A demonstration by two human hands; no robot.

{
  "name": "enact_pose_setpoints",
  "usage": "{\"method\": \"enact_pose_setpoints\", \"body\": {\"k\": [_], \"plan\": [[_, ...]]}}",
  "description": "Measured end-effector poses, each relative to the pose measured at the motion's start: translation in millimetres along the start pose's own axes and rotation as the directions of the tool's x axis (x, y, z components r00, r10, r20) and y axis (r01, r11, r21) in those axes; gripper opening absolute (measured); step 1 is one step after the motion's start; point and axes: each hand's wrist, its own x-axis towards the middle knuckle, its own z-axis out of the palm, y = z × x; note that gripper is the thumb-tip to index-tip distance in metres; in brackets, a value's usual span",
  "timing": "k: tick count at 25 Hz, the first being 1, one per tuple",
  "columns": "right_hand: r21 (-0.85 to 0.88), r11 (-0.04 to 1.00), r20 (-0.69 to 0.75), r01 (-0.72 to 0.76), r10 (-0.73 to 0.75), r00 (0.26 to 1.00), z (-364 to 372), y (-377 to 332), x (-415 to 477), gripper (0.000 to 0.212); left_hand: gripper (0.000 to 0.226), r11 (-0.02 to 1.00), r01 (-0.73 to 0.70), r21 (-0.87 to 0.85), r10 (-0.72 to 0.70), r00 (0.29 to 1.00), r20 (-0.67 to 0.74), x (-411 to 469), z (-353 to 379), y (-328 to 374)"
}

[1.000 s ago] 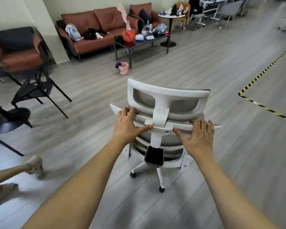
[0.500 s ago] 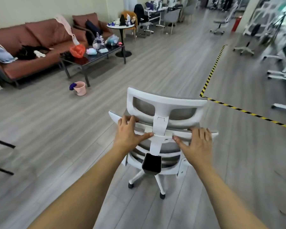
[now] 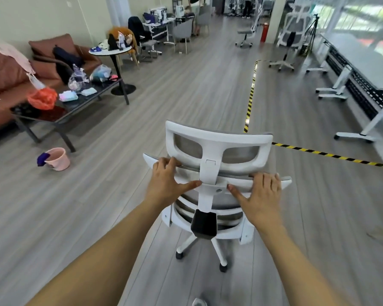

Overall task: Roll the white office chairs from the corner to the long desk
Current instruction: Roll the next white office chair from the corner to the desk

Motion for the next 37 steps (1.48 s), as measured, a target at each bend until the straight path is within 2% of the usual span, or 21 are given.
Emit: {"method": "enact_pose_setpoints", "body": {"k": [5, 8, 12, 19, 22, 26, 31, 37], "plan": [[0.004, 1.0, -0.062, -0.001, 0.002, 0.998, 73, 30, 133, 0.076, 0.083, 1.0, -0.019, 0.003, 0.019, 0.998, 0.062, 164, 41, -6], [0.002, 0.998, -0.005, -0.064, 0.064, 0.998, 114, 52, 215, 0.076, 0.082, 1.0, 0.0, -0.031, 0.002, 0.998, 0.064, 256, 69, -10], [-0.01, 0.997, -0.027, -0.077, 0.077, 0.997, 176, 77, 323, 0.075, 0.08, 0.996, -0.006, -0.085, 0.012, 0.997, 0.073, 384, 103, -16], [-0.139, 0.982, 0.0, -0.13, 0.132, 0.991, 288, 124, 537, 0.083, 0.077, 0.988, -0.115, -0.099, 0.125, 0.986, 0.111, 645, 179, -35], [-0.14, 0.975, 0.035, -0.171, 0.178, 0.983, 330, 151, 632, 0.08, 0.077, 0.987, -0.133, -0.09, 0.146, 0.977, 0.156, 763, 211, -34], [-0.143, 0.962, -0.033, -0.231, 0.229, 0.973, 392, 181, 744, 0.071, 0.079, 0.984, -0.156, -0.085, 0.17, 0.965, 0.199, 905, 255, -32], [-0.125, 0.953, -0.115, -0.277, 0.264, 0.958, 472, 244, 900, 0.065, 0.079, 0.973, -0.202, -0.11, 0.221, 0.955, 0.196, 1091, 327, -17], [-0.147, 0.94, -0.118, -0.309, 0.293, 0.949, 560, 343, 1109, 0.072, 0.08, 0.969, -0.232, -0.088, 0.247, 0.927, 0.281, 1327, 424, 23]]}}
